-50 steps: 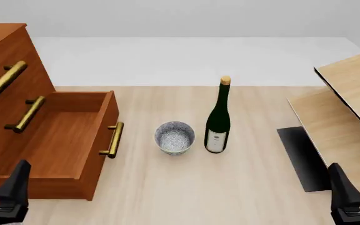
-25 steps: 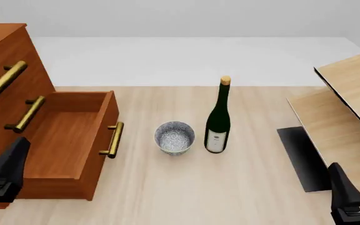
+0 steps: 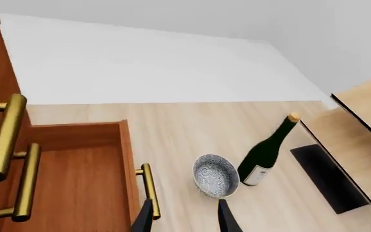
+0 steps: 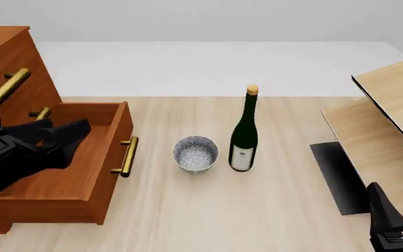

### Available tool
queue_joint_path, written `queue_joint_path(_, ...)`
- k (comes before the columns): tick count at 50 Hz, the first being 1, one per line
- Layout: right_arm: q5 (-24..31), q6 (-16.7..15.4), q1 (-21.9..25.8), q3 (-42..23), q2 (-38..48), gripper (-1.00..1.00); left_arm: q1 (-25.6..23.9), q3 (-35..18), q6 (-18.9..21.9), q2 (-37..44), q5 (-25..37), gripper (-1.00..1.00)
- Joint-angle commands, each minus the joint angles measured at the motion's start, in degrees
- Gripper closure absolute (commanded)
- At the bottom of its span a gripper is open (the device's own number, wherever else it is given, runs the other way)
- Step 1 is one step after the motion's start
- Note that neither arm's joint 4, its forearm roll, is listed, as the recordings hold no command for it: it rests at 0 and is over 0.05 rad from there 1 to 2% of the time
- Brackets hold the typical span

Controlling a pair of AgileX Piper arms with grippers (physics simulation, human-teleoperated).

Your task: Close the bottom drawer of the cabinet and open the top drawer.

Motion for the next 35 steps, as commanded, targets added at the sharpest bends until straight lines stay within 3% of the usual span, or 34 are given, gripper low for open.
queue_joint_path(1,0.0,0.0,0.3,0.0,0.0,-1.0,-6.9,-4.7,-3.4,7.1,2.4,-1.0)
queue_joint_path(5,0.0,0.0,0.3,0.0,0.0,-1.0,-10.3,-4.8,-5.9,8.9,1.8,-1.0)
queue_joint_path(14,0.0,0.0,0.4,0.0,0.0,-1.0,-11.1,-3.3,-8.3,10.1,0.9,-1.0)
queue_joint_path(16,0.0,0.0,0.4,0.0,0.0,-1.0,-10.1,-3.9,-4.5,10.2,2.1,-1.0)
queue_joint_path(20,-0.1,0.0,0.5,0.0,0.1,-1.0,-11.2,-2.6,-7.6,10.1,1.8,-1.0)
queue_joint_path(26,0.0,-0.1,0.7,0.1,0.0,-1.0,-10.9,-1.6,-8.0,11.1,1.7,-1.0)
queue_joint_path(30,0.1,-0.1,0.6,0.1,-0.1,-1.0,-11.4,0.1,-12.5,10.9,0.7,-1.0)
queue_joint_path(35,0.1,0.0,0.7,0.1,-0.1,-1.0,-11.9,1.0,-11.6,11.7,0.7,-1.0)
